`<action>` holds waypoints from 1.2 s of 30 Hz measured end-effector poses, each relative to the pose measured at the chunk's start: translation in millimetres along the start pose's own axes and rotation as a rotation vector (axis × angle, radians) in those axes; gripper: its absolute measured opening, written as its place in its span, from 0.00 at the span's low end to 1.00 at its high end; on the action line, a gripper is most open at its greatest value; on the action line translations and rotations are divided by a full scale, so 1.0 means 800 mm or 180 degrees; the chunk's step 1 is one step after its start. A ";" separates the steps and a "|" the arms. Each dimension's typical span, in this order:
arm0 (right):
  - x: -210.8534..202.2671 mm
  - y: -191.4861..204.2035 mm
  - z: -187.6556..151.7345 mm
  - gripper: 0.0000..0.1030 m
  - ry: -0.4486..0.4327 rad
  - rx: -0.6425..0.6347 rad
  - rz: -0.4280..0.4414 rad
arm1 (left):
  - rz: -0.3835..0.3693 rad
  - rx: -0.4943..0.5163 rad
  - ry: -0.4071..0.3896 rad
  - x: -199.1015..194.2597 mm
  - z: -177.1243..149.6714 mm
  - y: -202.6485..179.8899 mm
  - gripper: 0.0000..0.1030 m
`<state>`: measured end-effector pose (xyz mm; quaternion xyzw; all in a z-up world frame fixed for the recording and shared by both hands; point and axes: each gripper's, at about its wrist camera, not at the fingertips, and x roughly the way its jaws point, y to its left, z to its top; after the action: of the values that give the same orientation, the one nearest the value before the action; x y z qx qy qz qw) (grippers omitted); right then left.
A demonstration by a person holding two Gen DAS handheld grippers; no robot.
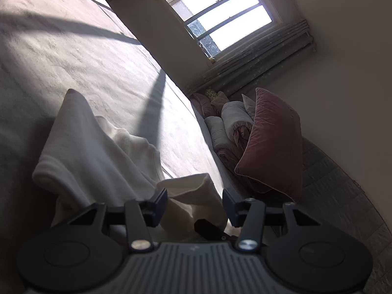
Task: Fold clothes
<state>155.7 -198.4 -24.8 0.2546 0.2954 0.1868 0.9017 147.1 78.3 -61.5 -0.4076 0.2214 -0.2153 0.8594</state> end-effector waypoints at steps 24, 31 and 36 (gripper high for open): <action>-0.008 -0.013 0.009 0.12 -0.0194 -0.0100 -0.0206 | 0.0074 0.0100 -0.0052 -0.003 -0.001 -0.003 0.49; -0.012 -0.029 0.014 0.23 -0.0156 0.0283 -0.0147 | 0.0306 0.0052 -0.0306 -0.018 0.007 0.004 0.49; -0.016 -0.022 0.015 0.45 -0.0229 0.0217 -0.0106 | 0.0436 0.0021 -0.0465 -0.029 0.011 0.007 0.49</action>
<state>156.9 -223.4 -20.6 0.2868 0.2731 0.1523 0.9055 134.4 99.9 -56.1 -0.4032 0.1848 -0.1265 0.8873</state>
